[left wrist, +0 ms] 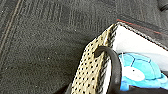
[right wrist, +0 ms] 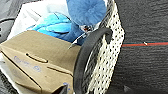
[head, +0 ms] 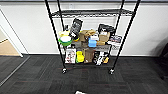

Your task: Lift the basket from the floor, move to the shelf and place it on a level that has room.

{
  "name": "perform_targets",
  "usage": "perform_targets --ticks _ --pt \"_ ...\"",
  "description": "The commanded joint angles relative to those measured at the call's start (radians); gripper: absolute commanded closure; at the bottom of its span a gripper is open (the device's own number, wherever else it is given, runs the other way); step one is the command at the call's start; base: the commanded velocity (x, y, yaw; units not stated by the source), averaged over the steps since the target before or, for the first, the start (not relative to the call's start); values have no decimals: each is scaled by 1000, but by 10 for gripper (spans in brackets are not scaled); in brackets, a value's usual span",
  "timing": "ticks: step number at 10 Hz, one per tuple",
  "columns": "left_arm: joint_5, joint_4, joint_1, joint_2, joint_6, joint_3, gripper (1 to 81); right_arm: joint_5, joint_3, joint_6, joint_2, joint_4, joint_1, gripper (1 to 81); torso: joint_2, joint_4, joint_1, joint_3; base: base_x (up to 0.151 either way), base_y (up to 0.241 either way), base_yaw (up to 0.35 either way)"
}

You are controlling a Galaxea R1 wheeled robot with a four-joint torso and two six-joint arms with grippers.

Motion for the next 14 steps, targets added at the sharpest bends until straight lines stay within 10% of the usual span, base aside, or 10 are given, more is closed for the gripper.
perform_targets --ticks 1,10,11,13,14 --pt "35 10 -112 -3 3 8 10 -31 24 35 11 9 116 10 1 0 0 0 0 0 0" --pt "20 50 -101 34 12 3 10 -28 26 61 28 9 136 10 0 0 0 -1 0 0 0" --pt "18 50 -101 32 12 3 811 -28 29 61 29 9 139 10 0 0 0 -1 0 0 0" --pt "18 45 -101 31 12 3 811 -26 38 61 32 11 142 10 0 0 0 -1 0 0 0" --pt "20 41 -100 28 12 5 811 -26 43 61 32 11 144 811 0 0 0 -1 0 0 0"
